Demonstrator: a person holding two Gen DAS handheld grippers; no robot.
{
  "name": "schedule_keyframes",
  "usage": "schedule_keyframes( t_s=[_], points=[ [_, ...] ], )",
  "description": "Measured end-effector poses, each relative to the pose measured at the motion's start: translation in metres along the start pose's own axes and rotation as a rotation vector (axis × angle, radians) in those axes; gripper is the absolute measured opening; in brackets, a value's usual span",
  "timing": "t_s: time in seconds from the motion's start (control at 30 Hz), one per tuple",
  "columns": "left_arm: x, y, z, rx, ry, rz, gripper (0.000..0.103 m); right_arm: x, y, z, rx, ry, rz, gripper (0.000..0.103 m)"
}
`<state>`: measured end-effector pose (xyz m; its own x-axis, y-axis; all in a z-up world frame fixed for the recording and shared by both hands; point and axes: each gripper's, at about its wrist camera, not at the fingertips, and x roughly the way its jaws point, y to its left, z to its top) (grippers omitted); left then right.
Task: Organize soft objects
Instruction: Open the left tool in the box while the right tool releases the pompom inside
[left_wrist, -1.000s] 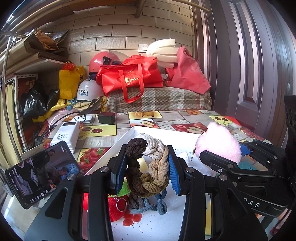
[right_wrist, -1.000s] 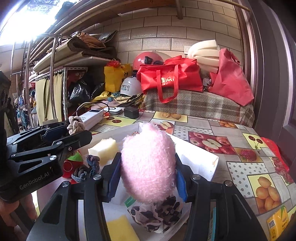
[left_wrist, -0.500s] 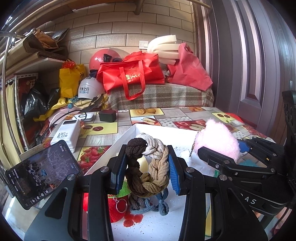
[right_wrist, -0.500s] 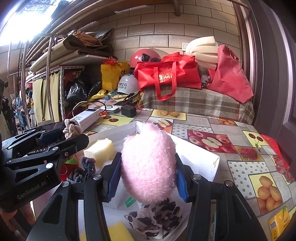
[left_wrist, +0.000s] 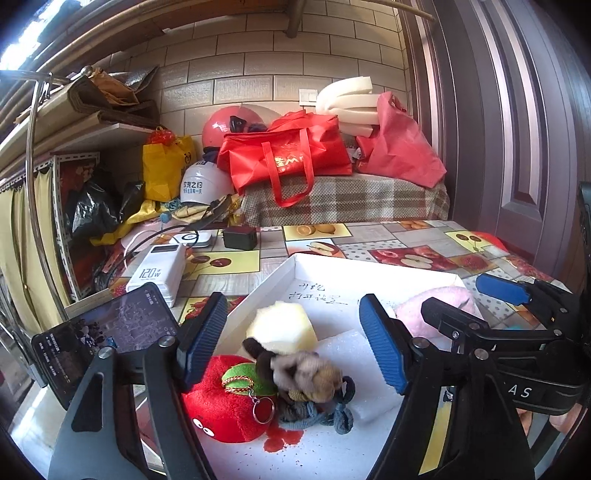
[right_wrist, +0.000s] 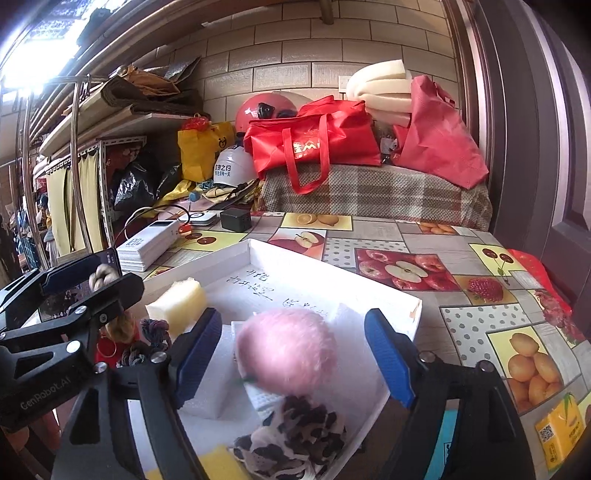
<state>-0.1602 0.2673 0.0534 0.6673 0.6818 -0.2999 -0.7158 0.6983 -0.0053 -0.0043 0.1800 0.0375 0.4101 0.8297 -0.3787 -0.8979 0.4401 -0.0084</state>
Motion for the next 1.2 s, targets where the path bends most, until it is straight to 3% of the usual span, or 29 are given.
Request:
schedule_keyframes(
  t_s=[0.17,0.4,0.47,1.2],
  points=[
    [0.001,0.004,-0.001,-0.011,0.009,0.010,0.092,-0.001,0.000,0.000,0.006,-0.007,-0.015,0.083],
    [0.001,0.004,0.000,-0.015,0.004,0.013,0.096,-0.004,0.000,-0.001,0.006,-0.017,-0.015,0.083],
    [0.000,0.006,0.001,-0.019,0.001,0.013,0.103,-0.005,0.000,0.000,0.007,-0.022,-0.017,0.083],
    [-0.006,0.005,0.006,-0.028,-0.022,0.012,0.103,-0.013,0.002,0.000,0.001,-0.070,-0.025,0.085]
  ],
)
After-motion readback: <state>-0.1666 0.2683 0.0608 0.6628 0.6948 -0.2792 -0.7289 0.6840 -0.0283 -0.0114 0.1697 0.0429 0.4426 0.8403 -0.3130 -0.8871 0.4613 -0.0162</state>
